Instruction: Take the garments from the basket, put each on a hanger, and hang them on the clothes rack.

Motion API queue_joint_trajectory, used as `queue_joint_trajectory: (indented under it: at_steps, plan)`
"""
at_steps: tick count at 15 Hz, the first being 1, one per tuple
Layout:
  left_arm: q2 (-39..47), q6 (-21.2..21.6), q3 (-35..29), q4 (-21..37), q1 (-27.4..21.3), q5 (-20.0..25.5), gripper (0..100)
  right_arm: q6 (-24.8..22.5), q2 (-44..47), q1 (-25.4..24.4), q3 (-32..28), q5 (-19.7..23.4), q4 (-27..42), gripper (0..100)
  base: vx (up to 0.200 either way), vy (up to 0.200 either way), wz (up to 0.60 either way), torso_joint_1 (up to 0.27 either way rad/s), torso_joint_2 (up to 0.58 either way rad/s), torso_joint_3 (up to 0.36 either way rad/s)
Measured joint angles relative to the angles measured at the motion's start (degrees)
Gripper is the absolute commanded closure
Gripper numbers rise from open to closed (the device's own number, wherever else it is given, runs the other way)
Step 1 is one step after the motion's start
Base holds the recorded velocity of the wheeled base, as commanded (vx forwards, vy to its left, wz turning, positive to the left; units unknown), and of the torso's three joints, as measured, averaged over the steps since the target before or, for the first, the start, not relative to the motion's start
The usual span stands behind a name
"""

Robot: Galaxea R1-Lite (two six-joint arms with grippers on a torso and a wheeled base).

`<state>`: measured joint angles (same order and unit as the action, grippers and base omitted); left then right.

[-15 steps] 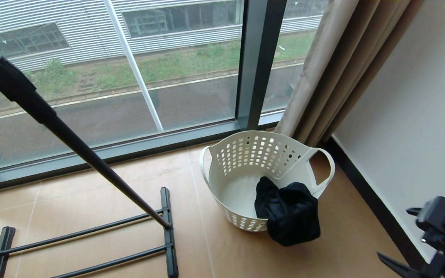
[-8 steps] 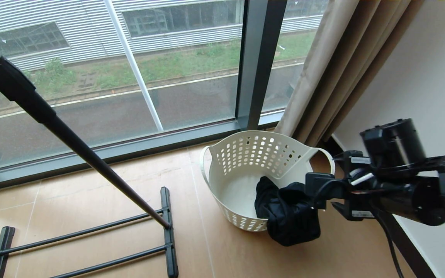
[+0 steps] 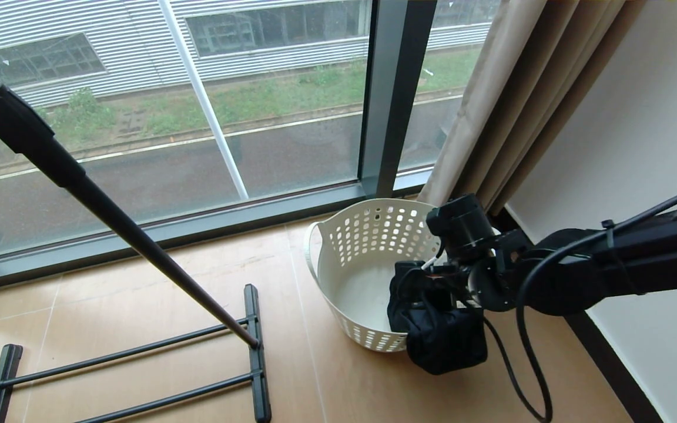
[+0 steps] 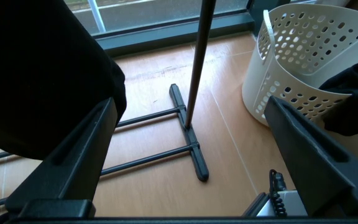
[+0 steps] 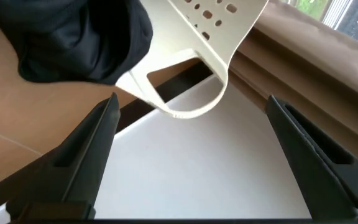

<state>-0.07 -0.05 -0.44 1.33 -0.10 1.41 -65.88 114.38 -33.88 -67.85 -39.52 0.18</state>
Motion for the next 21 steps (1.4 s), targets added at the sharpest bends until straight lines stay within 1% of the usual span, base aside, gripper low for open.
queue_joint_trajectory:
  at_steps: [4,8,10,15,21]
  plan:
    - [0.0,0.0,0.0,0.0,0.0,0.0,0,0.0,6.5,0.8,-3.8,-3.3,0.1,0,0.0,0.0,0.0,0.0,0.0,0.0]
    - [0.0,0.0,0.0,0.0,0.0,0.0,0,0.0,13.3,3.6,-10.9,-3.7,0.1,0,0.0,0.0,0.0,0.0,0.0,0.0]
    - [0.0,0.0,0.0,0.0,0.0,0.0,0,0.2,15.9,4.6,-13.1,-3.6,0.0,0,0.0,0.0,0.0,0.0,0.0,0.0]
    - [0.0,0.0,0.0,0.0,0.0,0.0,0,0.2,20.1,5.7,-16.4,-3.6,0.0,0,0.0,0.0,0.0,0.0,0.0,0.0]
    - [0.0,0.0,0.0,0.0,0.0,0.0,0,0.2,22.1,6.3,-18.4,-3.6,0.1,0,0.0,0.0,0.0,0.0,0.0,0.0]
